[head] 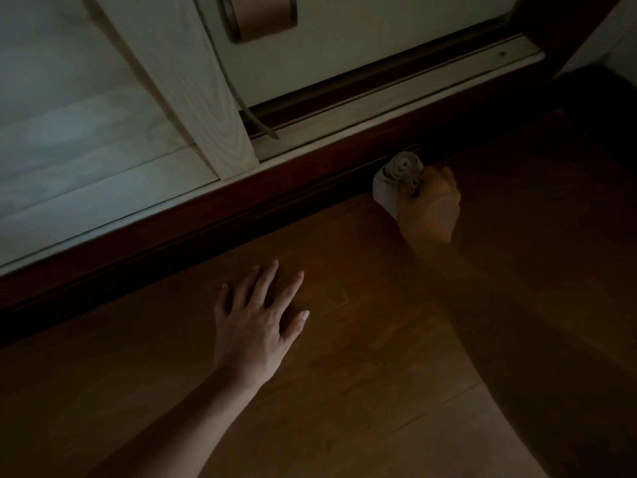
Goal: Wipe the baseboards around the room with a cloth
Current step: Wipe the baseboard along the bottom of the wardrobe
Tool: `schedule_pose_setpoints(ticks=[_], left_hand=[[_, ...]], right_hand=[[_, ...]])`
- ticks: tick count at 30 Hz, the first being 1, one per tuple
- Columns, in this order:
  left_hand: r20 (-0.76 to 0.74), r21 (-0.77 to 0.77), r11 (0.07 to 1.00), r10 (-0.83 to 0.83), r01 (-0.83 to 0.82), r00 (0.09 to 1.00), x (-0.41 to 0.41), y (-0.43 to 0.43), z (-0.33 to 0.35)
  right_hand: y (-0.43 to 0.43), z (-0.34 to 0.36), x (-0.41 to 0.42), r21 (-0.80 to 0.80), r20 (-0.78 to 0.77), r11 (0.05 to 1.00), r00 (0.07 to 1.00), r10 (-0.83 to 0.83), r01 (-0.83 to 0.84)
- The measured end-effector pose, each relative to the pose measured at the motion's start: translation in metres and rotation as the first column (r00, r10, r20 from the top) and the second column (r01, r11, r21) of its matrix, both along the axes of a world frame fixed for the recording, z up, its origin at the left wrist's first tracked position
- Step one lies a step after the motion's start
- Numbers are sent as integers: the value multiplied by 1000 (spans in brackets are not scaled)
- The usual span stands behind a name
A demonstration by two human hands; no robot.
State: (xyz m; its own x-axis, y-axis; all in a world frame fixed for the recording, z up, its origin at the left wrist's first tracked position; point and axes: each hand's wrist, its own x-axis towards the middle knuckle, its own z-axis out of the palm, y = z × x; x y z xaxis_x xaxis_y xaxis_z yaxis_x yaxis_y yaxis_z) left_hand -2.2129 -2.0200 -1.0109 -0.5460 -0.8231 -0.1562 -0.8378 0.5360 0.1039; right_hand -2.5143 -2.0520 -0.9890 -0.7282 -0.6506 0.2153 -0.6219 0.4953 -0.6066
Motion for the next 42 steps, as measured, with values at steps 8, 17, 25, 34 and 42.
schedule_pose_setpoints(ticks=[8,17,25,34,42], left_hand=[[14,9,1000,1,-1,1000,0,-1,0],[50,32,999,1,-3,999,-4,0,11],[78,36,997,-72,69,994,-41,-8,23],[92,118,973,-209,197,974,-91,-22,14],[149,211,955,-243,209,958,-109,-35,24]], right_hand=[[-1,3,24,23,4,1000,1000,-6,6],[0,3,98,-25,53,926,925,377,-376],[0,0,49,9,79,970,967,240,-242],[3,-1,-31,7,88,1000,996,14,-14],[2,5,-34,-20,132,989,980,147,-145]])
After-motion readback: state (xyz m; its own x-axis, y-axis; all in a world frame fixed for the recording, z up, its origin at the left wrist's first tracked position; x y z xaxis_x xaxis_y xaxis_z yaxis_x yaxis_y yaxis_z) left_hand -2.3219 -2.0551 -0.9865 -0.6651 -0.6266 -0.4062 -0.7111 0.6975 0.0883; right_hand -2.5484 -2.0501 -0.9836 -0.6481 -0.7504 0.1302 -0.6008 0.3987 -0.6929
